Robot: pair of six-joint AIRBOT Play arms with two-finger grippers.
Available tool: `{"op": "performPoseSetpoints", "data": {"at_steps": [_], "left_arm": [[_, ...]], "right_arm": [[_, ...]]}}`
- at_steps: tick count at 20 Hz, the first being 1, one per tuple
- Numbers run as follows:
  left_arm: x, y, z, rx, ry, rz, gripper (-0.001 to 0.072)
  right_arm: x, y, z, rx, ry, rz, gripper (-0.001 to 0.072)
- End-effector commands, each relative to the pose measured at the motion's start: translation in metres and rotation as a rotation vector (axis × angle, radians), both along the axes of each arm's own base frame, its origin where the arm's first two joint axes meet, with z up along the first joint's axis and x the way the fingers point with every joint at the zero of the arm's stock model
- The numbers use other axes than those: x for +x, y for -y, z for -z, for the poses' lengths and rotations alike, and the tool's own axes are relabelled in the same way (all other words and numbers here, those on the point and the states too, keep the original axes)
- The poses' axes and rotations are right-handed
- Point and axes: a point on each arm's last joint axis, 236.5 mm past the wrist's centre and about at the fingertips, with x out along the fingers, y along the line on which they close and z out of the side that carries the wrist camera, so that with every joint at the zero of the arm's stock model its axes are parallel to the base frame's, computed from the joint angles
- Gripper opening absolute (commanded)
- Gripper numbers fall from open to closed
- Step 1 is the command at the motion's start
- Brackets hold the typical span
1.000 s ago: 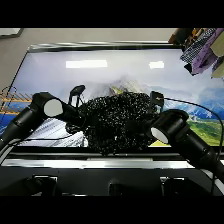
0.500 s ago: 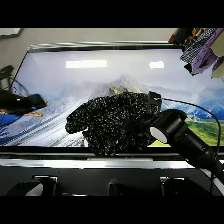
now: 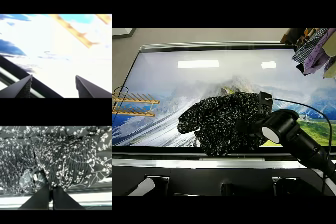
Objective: Fold the clothes and pants, and hang the long-sleeved shirts on hangers.
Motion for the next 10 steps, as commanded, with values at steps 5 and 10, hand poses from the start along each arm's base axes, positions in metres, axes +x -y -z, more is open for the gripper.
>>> {"op": "performPoseSetpoints", "data": {"at_steps": [5,10], "left_arm": [[-0.079,-0.161,0.02,-0.031,0.02,-0.268,0.0616],[-0.082,-0.181,0.074,-0.042,-0.094,-0.048,0.0612]], "right_arm": [[0.0,0.0,0.0,-0.002,0.0,-0.002,0.003],[0.0,0.0,0.0,-0.003,0.001,-0.002,0.003]]}}
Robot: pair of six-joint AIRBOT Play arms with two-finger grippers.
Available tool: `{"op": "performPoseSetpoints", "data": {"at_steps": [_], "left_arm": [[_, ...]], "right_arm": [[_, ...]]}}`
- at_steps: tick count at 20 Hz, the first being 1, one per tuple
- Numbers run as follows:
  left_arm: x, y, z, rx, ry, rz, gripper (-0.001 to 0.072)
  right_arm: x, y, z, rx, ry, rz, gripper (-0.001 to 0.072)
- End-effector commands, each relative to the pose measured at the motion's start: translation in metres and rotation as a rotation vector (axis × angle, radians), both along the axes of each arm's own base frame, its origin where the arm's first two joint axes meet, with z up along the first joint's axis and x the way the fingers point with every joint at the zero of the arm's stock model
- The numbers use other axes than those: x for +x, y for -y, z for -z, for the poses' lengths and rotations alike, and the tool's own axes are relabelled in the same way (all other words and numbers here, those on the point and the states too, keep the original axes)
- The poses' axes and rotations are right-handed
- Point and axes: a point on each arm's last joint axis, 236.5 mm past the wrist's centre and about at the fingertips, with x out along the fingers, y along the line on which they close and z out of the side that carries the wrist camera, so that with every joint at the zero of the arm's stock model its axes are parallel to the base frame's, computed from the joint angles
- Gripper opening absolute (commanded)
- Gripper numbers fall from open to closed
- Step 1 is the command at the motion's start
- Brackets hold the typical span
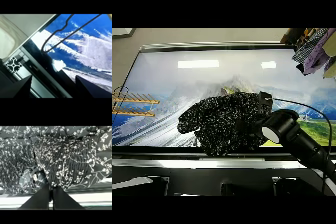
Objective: Fold the clothes and pants, and hang the long-sleeved shirts on hangers.
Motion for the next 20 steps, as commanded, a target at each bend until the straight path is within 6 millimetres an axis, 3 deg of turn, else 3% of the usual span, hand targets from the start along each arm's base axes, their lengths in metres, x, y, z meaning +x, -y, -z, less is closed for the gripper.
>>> {"op": "performPoseSetpoints", "data": {"at_steps": [1,3,9,14,20], "left_arm": [[-0.003,-0.02,0.035,-0.013,-0.038,0.091,0.0605],[0.003,-0.032,0.048,0.008,-0.036,0.104,0.0604],[0.023,-0.038,0.094,0.034,-0.091,0.34,0.0601],[0.042,-0.022,0.126,0.004,-0.133,0.518,0.0599],[0.052,-0.011,0.148,-0.036,-0.15,0.559,0.0596]], "right_arm": [[0.0,0.001,0.0,-0.003,0.001,0.001,0.003],[0.0,0.001,0.0,-0.003,0.001,0.001,0.003],[0.002,0.003,0.0,-0.014,0.01,0.002,0.003],[0.003,0.003,0.0,-0.015,0.011,0.002,0.003],[-0.002,0.011,0.003,-0.051,-0.012,0.006,0.003]]}}
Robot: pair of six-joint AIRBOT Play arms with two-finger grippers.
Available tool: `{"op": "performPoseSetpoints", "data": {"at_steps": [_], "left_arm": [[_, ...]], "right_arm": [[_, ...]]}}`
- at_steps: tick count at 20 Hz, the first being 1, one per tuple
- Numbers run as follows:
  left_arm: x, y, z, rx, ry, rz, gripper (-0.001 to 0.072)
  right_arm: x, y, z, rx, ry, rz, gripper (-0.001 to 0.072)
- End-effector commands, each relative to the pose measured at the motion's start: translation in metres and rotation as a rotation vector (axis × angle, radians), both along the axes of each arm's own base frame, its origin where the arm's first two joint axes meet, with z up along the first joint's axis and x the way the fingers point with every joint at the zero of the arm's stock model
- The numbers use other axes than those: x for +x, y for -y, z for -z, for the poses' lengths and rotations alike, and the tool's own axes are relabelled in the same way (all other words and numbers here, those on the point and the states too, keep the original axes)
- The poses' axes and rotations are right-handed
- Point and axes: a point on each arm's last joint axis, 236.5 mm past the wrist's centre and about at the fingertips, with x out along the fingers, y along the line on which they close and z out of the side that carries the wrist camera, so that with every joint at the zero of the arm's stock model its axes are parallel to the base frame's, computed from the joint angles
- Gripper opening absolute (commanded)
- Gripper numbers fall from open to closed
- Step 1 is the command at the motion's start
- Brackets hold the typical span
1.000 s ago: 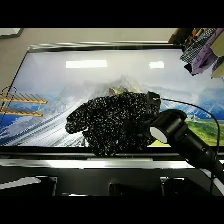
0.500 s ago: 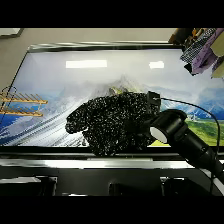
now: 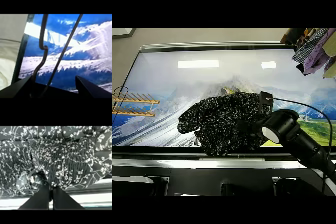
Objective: Fold the clothes and pants, and hang the long-sleeved shirts on hangers.
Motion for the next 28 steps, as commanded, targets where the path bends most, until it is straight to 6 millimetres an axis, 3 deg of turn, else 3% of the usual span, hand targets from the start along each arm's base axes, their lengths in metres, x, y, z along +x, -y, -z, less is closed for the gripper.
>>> {"op": "performPoseSetpoints", "data": {"at_steps": [1,4,5,6,7,12,19,20,22,23,28], "left_arm": [[0.002,0.004,0.012,-0.011,-0.022,0.033,0.0596],[-0.004,0.001,0.014,-0.001,-0.047,0.04,0.0592],[-0.005,0.001,0.014,0.002,-0.054,0.042,0.0542],[-0.007,0.0,0.014,0.004,-0.063,0.045,0.041],[-0.008,0.002,0.015,0.0,-0.07,0.049,0.0365],[-0.006,0.005,0.021,-0.01,-0.079,0.059,0.0365],[-0.006,0.027,0.041,-0.096,-0.126,0.093,0.0365],[-0.006,0.03,0.043,-0.109,-0.132,0.097,0.0338],[-0.006,0.035,0.042,-0.123,-0.14,0.106,0.0103],[-0.005,0.038,0.041,-0.129,-0.143,0.11,0.0022],[0.009,0.043,0.03,-0.106,-0.126,0.139,0.002]], "right_arm": [[-0.004,0.007,0.003,-0.031,-0.02,0.002,0.003],[-0.004,0.008,0.003,-0.035,-0.018,0.003,0.003],[-0.003,0.009,0.003,-0.039,-0.015,0.004,0.003],[-0.003,0.009,0.003,-0.04,-0.014,0.004,0.003],[-0.002,0.01,0.002,-0.044,-0.01,0.004,0.003],[-0.002,0.01,0.002,-0.045,-0.009,0.005,0.003],[-0.002,0.01,0.002,-0.046,-0.009,0.005,0.003],[-0.002,0.01,0.002,-0.046,-0.009,0.005,0.003],[-0.002,0.01,0.002,-0.046,-0.009,0.005,0.003],[-0.002,0.01,0.002,-0.046,-0.009,0.005,0.003],[-0.002,0.01,0.002,-0.045,-0.01,0.005,0.0031]]}}
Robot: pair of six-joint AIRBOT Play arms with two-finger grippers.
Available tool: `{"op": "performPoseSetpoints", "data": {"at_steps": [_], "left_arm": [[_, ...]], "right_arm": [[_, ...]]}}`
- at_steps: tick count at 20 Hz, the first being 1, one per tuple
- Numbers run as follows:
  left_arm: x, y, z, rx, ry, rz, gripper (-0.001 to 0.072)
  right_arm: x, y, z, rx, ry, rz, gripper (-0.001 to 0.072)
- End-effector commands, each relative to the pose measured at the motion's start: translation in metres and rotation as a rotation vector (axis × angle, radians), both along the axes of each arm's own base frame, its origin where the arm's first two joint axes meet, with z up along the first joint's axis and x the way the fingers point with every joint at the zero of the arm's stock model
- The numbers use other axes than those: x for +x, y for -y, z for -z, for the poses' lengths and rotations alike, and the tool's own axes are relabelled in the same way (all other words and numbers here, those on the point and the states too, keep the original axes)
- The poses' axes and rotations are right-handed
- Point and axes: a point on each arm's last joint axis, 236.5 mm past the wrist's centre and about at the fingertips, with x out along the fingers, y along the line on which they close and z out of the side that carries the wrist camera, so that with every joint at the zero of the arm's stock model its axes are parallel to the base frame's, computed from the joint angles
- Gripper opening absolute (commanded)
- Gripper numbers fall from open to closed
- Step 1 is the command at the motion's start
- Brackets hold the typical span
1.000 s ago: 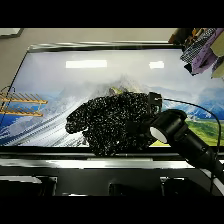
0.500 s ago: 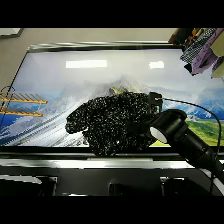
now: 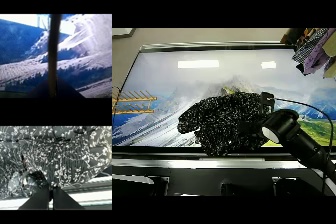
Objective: Fold the clothes and pants, and hang the long-sleeved shirts on hangers.
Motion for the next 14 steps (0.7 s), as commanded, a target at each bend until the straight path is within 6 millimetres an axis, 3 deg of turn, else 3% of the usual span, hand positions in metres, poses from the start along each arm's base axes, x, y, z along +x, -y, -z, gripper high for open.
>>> {"op": "performPoseSetpoints", "data": {"at_steps": [1,7,14], "left_arm": [[0.014,0.005,-0.013,0.014,0.021,0.023,0.002],[0.052,-0.005,-0.083,0.151,0.13,0.0,0.0017],[0.082,-0.009,-0.187,0.275,0.362,-0.125,0.0015]], "right_arm": [[0.0,0.0,0.0,-0.001,-0.002,0.0,0.0031],[-0.001,0.0,0.001,-0.001,-0.003,-0.001,0.0031],[0.0,0.0,0.0,-0.006,0.0,-0.016,0.0031]]}}
